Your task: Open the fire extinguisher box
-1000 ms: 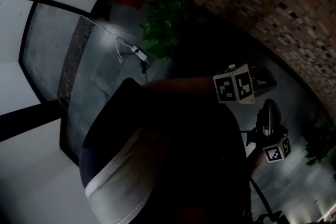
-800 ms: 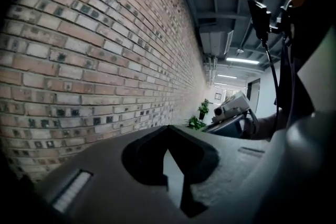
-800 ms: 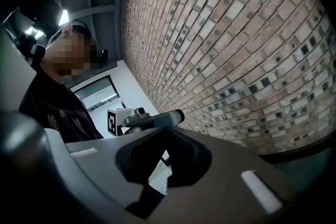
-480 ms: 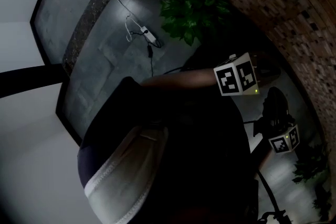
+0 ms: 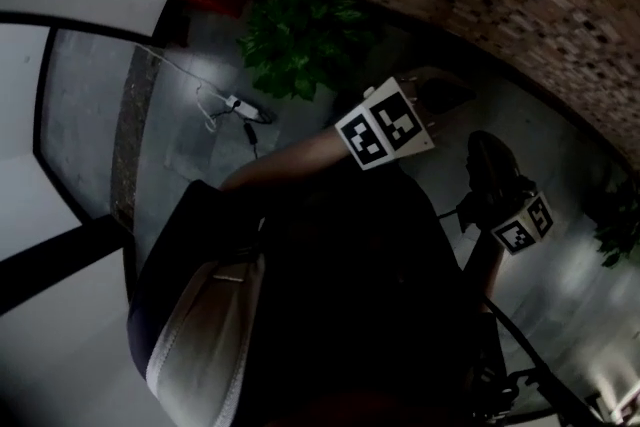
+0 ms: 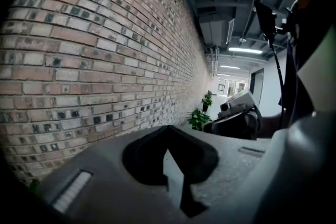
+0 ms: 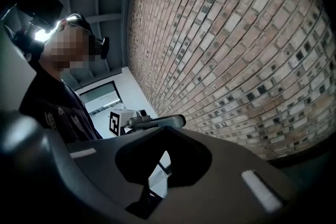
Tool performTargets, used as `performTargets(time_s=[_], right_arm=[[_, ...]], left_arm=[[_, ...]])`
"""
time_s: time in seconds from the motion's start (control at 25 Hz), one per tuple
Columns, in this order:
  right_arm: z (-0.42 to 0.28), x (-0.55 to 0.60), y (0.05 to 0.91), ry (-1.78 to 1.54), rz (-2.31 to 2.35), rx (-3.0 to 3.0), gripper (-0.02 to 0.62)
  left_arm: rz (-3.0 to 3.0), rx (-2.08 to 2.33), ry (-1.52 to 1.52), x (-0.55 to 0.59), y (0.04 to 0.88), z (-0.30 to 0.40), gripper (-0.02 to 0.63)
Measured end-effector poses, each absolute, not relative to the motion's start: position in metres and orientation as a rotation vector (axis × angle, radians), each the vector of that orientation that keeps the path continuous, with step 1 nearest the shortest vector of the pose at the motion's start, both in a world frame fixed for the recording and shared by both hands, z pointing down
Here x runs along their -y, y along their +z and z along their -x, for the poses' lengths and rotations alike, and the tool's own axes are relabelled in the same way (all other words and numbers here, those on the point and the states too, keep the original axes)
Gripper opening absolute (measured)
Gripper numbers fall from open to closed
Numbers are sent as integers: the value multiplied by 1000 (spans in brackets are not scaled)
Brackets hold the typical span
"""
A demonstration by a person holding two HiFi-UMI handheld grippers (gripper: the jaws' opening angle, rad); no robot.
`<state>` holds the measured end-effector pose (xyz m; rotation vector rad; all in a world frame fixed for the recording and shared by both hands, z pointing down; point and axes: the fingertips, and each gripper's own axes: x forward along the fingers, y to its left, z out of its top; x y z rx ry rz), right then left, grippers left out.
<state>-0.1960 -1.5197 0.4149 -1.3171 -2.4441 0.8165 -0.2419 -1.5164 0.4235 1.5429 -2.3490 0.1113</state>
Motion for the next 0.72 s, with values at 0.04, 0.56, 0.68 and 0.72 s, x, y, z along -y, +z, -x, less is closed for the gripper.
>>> performTargets(time_s=[0.04, 0.56, 0.68, 0.72], right_arm=[[196, 1525, 414, 824, 1294, 2468, 2], [193, 1599, 418, 896, 1062, 2633, 2], [203, 1605, 422, 894, 1021, 2631, 2], [207, 1609, 422, 889, 1002, 2635, 2]], left_arm=[[-1556, 2343, 122, 1518, 422, 243, 3], [-1703, 2289, 222, 1565, 409, 265, 3], [-1716, 2288, 185, 1572, 410, 277, 3], [-1732, 2285, 168, 1577, 409, 281, 3]])
